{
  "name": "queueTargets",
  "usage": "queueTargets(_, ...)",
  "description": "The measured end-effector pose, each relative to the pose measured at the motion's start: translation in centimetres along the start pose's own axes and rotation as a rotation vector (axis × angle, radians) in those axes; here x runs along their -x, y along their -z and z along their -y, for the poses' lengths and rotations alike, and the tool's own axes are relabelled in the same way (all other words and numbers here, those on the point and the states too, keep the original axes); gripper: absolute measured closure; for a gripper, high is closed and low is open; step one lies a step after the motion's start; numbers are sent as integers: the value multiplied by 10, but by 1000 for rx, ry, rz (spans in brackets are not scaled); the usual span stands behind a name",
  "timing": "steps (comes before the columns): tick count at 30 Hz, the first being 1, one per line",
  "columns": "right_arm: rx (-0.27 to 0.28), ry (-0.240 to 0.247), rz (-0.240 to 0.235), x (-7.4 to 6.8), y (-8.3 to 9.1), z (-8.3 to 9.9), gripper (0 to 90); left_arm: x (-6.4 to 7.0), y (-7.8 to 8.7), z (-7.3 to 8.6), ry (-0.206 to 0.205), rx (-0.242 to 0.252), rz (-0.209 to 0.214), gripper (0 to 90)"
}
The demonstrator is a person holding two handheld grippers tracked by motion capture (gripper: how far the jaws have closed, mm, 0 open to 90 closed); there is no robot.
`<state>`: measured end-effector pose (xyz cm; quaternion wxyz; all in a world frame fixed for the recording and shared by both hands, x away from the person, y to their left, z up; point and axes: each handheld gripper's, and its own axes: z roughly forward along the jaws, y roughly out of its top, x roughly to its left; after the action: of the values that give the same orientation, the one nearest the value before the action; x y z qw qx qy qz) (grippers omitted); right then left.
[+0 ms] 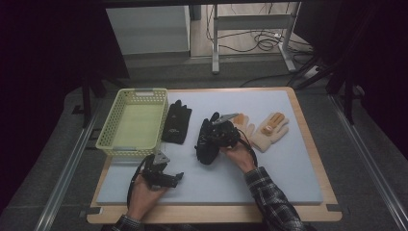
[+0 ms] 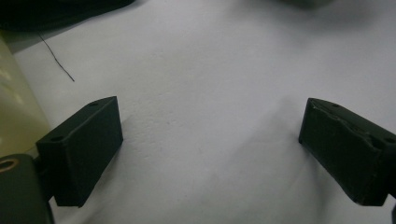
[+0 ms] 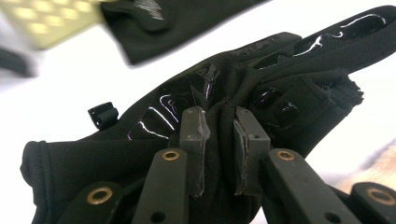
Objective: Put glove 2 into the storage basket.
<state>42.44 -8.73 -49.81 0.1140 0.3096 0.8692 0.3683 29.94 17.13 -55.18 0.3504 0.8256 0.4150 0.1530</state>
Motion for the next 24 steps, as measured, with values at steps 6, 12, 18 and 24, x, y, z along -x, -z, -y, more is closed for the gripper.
queueTargets(6, 17, 65, -34, -24, 26, 6, 748, 0, 0, 0, 0, 2, 0, 63)
queueTargets(12, -2, 99, -72, -51, 37, 27, 744, 0, 0, 0, 1, 3, 1, 64)
queueTargets(18, -39, 100, -86, -64, 28, 48, 696, 0, 0, 0, 6, 6, 1, 63)
queueTargets(24, 5, 57, -96, -54, 33, 45, 508, 0, 0, 0, 0, 2, 0, 64)
